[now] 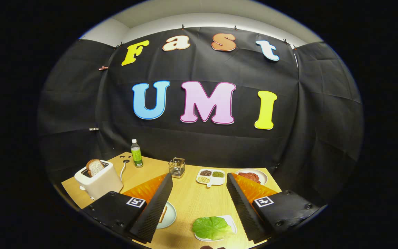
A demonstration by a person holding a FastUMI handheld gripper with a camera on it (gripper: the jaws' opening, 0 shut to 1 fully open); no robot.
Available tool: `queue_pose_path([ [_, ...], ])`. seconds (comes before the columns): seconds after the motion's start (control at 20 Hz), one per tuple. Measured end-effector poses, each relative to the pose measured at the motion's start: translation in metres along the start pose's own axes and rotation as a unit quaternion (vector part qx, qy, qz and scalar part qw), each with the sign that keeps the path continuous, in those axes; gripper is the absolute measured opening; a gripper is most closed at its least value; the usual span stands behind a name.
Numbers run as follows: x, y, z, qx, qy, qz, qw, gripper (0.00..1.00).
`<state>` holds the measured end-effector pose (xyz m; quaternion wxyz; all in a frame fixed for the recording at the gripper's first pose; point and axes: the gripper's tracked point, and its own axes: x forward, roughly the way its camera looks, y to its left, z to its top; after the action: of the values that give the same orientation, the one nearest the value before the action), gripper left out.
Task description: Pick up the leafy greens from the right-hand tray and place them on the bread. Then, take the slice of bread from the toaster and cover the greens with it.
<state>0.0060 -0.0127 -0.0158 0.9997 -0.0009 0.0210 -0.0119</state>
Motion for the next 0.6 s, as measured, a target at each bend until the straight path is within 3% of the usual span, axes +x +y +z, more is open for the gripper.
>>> queue_pose_path([
  [0.6, 0.019, -0.02, -0.079, -0.01, 0.083, 0.022, 0.996, 0.98],
])
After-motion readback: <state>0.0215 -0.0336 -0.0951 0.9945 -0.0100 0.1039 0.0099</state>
